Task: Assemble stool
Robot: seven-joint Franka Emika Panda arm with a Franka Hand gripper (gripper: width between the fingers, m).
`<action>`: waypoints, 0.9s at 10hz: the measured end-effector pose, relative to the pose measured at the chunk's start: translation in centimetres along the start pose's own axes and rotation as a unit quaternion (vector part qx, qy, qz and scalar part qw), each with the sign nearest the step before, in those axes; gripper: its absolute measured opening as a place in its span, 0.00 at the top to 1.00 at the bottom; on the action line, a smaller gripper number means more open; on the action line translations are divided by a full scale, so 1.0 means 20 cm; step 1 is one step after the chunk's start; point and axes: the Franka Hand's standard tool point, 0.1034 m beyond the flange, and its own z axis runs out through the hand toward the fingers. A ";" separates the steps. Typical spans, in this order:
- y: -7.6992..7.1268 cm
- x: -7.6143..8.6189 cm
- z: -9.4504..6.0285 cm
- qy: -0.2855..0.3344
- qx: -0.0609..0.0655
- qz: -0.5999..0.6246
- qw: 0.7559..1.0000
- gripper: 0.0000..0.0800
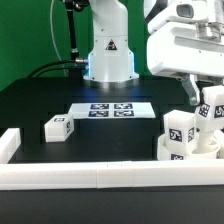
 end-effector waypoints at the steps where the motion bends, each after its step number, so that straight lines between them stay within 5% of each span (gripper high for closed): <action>1: 0.00 0.00 0.00 0.000 0.000 0.000 1.000 0.59; 9: -0.05 -0.04 0.04 -0.009 0.003 -0.001 1.000 0.59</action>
Offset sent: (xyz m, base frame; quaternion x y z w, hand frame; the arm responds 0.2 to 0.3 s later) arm -0.0096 0.0059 0.0030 0.0064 -0.0190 0.0104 0.9997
